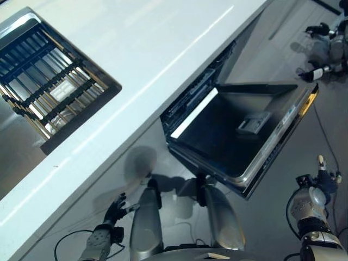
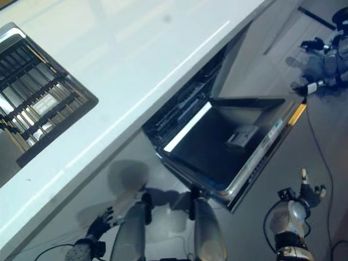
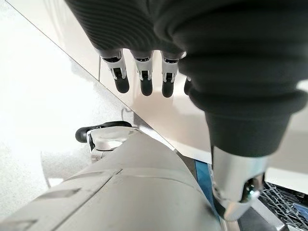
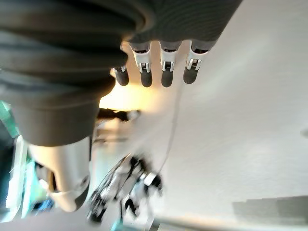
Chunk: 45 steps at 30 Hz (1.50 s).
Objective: Pick up plates and place into dishwasher.
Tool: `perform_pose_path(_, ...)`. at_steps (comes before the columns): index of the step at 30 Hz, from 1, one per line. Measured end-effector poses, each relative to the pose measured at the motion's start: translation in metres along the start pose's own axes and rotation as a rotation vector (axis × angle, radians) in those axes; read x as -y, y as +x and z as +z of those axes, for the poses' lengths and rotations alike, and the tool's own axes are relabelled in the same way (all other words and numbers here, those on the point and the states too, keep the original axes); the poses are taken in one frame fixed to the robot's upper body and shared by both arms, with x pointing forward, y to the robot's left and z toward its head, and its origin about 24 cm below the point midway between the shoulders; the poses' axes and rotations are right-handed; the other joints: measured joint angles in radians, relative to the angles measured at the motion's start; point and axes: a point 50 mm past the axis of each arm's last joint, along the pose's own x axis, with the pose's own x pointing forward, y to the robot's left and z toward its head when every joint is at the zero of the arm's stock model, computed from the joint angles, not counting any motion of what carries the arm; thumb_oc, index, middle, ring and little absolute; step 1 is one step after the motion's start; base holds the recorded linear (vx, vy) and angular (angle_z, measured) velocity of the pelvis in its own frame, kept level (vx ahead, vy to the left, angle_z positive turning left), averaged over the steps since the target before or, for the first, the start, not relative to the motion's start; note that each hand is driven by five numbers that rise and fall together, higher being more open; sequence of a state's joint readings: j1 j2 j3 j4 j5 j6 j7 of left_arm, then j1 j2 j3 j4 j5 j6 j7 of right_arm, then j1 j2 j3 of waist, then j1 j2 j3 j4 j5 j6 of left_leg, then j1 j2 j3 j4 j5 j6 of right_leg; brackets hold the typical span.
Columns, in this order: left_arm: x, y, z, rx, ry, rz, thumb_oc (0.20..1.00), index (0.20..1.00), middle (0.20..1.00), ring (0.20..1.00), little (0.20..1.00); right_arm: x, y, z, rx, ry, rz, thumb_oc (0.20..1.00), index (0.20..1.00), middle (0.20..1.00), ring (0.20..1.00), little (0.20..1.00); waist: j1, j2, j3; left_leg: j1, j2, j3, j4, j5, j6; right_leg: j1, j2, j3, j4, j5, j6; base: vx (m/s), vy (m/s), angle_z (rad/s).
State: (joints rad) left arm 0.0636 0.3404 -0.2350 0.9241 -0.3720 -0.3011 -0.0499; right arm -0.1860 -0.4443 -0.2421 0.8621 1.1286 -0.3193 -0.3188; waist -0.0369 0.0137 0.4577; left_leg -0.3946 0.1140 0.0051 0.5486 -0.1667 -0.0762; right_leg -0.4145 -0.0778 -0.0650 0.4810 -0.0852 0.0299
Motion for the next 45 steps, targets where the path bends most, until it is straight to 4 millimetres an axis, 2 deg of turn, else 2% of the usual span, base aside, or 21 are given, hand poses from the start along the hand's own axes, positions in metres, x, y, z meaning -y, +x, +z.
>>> perform_pose_path(3, 0.005, 0.003, 0.004, 0.012, 0.013, -0.030, 1.000, 1.000, 1.000, 1.000, 1.000, 0.000, 0.000, -0.011, -0.104, 0.080, 0.119, 1.000, 1.000, 1.000, 1.000, 1.000, 0.000, 0.020, 0.011, -0.001, -0.006, 0.001, 0.003, 0.000, 0.001, -0.004, -0.008, -0.001, 0.011, -0.002, -0.001, 0.03, 0.000, 0.02)
perform_pose_path(7, 0.011, 0.004, 0.006, 0.027, 0.025, -0.060, 1.000, 1.000, 1.000, 1.000, 1.000, -0.012, -0.002, -0.025, -0.201, 0.099, 0.280, 1.000, 1.000, 1.000, 1.000, 1.000, 0.005, 0.039, 0.020, 0.001, -0.014, -0.002, 0.006, 0.002, 0.003, -0.007, -0.017, -0.001, 0.031, -0.011, 0.000, 0.08, 0.017, 0.06)
perform_pose_path(11, 0.016, 0.005, 0.007, 0.030, 0.039, -0.084, 1.000, 1.000, 1.000, 1.000, 1.000, -0.032, -0.003, -0.026, -0.215, 0.110, 0.387, 1.000, 1.000, 1.000, 1.000, 1.000, 0.029, 0.047, 0.019, 0.005, -0.018, -0.003, 0.005, 0.005, 0.007, -0.008, -0.022, -0.002, 0.041, -0.015, -0.002, 0.05, 0.016, 0.02)
perform_pose_path(16, 0.018, 0.005, 0.007, 0.037, 0.043, -0.101, 1.000, 1.000, 1.000, 1.000, 1.000, -0.037, 0.002, -0.026, -0.227, 0.142, 0.358, 1.000, 1.000, 1.000, 1.000, 1.000, 0.035, 0.055, 0.018, 0.005, -0.030, -0.007, 0.005, 0.009, 0.013, -0.007, -0.034, -0.005, 0.050, -0.017, 0.000, 0.05, 0.021, 0.05)
perform_pose_path(22, 0.024, 0.005, 0.007, 0.036, 0.058, -0.126, 1.000, 1.000, 1.000, 1.000, 1.000, -0.037, 0.006, -0.023, -0.266, 0.149, 0.341, 1.000, 1.000, 1.000, 1.000, 1.000, 0.049, 0.088, 0.021, 0.005, -0.035, -0.009, 0.012, 0.010, 0.014, -0.009, -0.040, -0.010, 0.063, -0.019, 0.002, 0.01, 0.002, 0.01)
perform_pose_path(29, 0.026, 0.005, 0.008, 0.037, 0.057, -0.129, 1.000, 1.000, 1.000, 1.000, 1.000, -0.043, 0.006, -0.020, -0.281, 0.081, 0.380, 1.000, 1.000, 1.000, 1.000, 1.000, 0.051, 0.093, 0.023, 0.006, -0.041, -0.021, 0.018, 0.010, 0.014, -0.010, -0.040, -0.011, 0.076, -0.019, -0.001, 0.00, 0.000, -0.01)
perform_pose_path(33, 0.027, 0.006, 0.009, 0.029, 0.058, -0.127, 1.000, 1.000, 1.000, 1.000, 1.000, -0.057, 0.002, -0.021, -0.286, 0.009, 0.435, 1.000, 1.000, 1.000, 1.000, 1.000, 0.050, 0.095, 0.024, 0.004, -0.047, -0.039, 0.016, 0.010, 0.013, -0.010, -0.034, -0.011, 0.075, -0.014, -0.008, -0.02, 0.003, -0.11)
perform_pose_path(36, 0.029, 0.006, 0.009, 0.022, 0.057, -0.132, 1.000, 1.000, 1.000, 1.000, 1.000, -0.078, -0.007, -0.024, -0.287, -0.026, 0.492, 1.000, 1.000, 1.000, 1.000, 1.000, 0.050, 0.095, 0.025, 0.008, -0.046, -0.059, -0.011, 0.010, 0.013, -0.011, -0.027, -0.022, 0.050, -0.010, -0.013, -0.01, 0.000, -0.13)
perform_pose_path(39, 0.028, 0.006, 0.009, 0.011, 0.054, -0.124, 1.000, 1.000, 1.000, 1.000, 1.000, -0.099, -0.019, -0.025, -0.283, 0.003, 0.565, 1.000, 1.000, 1.000, 1.000, 1.000, 0.050, 0.089, 0.028, 0.019, -0.043, -0.066, -0.039, 0.011, 0.014, -0.007, -0.023, -0.037, 0.032, -0.005, -0.021, 0.01, -0.002, -0.03)
perform_pose_path(43, 0.027, 0.006, 0.009, 0.012, 0.058, -0.120, 1.000, 1.000, 1.000, 1.000, 1.000, -0.130, -0.038, -0.024, -0.285, 0.044, 0.697, 1.000, 1.000, 1.000, 1.000, 1.000, 0.052, 0.091, 0.029, 0.021, -0.020, -0.085, -0.078, 0.014, 0.020, -0.004, -0.001, -0.053, 0.000, -0.001, -0.014, 0.01, 0.000, -0.08)
perform_pose_path(45, 0.026, 0.006, 0.011, 0.018, 0.066, -0.121, 1.000, 1.000, 1.000, 1.000, 1.000, -0.140, -0.047, -0.024, -0.287, 0.068, 0.747, 1.000, 1.000, 1.000, 1.000, 1.000, 0.050, 0.086, 0.031, 0.025, -0.027, -0.089, -0.081, 0.014, 0.019, 0.000, -0.001, -0.054, -0.004, -0.002, -0.016, 0.02, 0.008, 0.24)
